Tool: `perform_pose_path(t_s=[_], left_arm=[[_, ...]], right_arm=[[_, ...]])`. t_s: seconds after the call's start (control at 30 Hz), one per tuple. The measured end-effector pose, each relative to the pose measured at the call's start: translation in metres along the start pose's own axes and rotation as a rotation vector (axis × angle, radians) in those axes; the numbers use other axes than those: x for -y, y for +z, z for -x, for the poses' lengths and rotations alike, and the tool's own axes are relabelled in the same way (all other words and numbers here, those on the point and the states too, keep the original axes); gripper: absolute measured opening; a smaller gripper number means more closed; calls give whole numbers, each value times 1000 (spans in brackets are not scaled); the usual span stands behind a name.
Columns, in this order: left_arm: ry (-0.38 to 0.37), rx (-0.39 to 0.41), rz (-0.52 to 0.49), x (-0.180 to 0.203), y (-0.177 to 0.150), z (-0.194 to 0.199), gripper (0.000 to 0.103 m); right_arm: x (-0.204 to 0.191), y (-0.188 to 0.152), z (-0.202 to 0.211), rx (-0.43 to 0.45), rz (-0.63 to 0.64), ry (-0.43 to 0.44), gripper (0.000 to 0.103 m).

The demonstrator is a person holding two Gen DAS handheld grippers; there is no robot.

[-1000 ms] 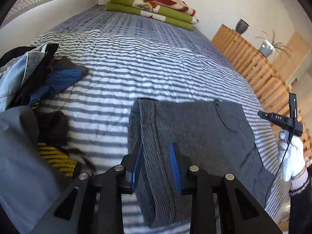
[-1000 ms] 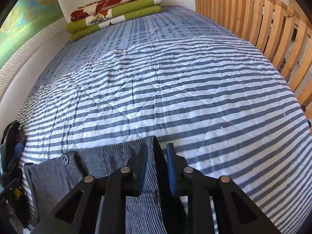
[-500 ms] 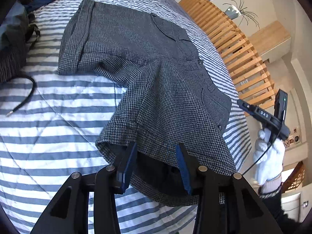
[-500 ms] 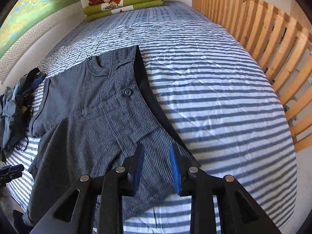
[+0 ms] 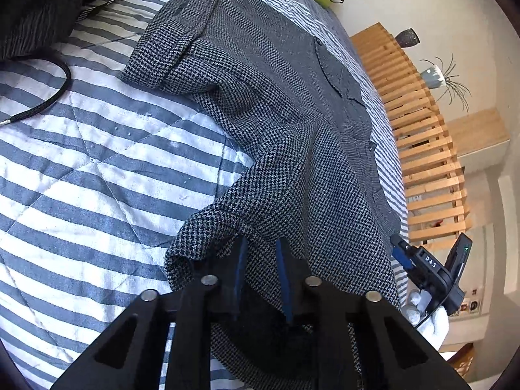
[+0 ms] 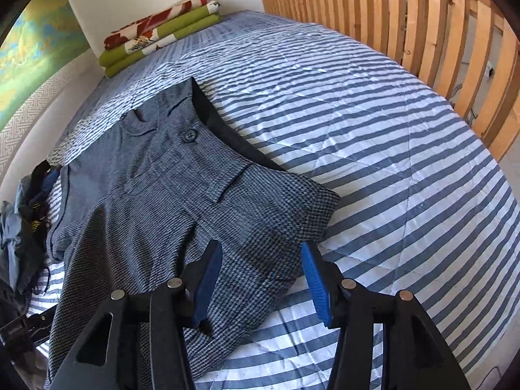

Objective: Organize objects

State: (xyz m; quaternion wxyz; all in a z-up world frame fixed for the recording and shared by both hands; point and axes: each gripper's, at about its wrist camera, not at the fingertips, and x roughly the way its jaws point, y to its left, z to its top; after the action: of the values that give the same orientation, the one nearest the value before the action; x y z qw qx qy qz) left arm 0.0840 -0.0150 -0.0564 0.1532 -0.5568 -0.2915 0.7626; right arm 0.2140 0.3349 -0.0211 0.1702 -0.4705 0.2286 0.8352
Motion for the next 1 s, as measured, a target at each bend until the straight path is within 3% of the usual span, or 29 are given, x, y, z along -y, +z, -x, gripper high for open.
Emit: perform_pose_path(t_s=[0.03,0.07,0.2,0.27,0.3,0.33,0.47,0.57,0.63,0.7,0.73,0.8,1.0], left_arm=[[11,2,-3,0,-1,2,2],[15,4,-4,0,-2,4,0],[24,56,24,-8,-4,22,0],[5,41,52,-14,-6,22,15],[-10,17,60,-14,-9,20,36],[-12,-1,59,-13,-12,17,46],[1,-34,-4,6,-26,3,48],[59,-32,-17,13,-24,-15,48],[131,1,-67,20,-19,-24,41],[187,25,-79,22,-17,-25,19],[185,34,-65,18,-16,-21,8],[172,66,-58,15,-14,-7,0],[169,179,-73,9,-8,47,0]], right_arm=[[6,1,-5,-20,-27,8,47],[13,1,-10,-38,-54,14,47],[30,0,-21,-79,-120,29,47],[35,-1,-20,-75,-142,44,47],[37,-2,-18,-72,-154,54,47],[39,-2,-16,-69,-159,60,47],[38,-2,-13,-56,-151,50,47],[36,-2,-14,-64,-146,60,47],[33,-2,-14,-62,-132,58,47],[29,-2,-14,-59,-118,52,47],[28,-3,-14,-59,-112,50,47],[27,-3,-13,-55,-102,50,47],[32,-2,-16,-52,-96,23,47]])
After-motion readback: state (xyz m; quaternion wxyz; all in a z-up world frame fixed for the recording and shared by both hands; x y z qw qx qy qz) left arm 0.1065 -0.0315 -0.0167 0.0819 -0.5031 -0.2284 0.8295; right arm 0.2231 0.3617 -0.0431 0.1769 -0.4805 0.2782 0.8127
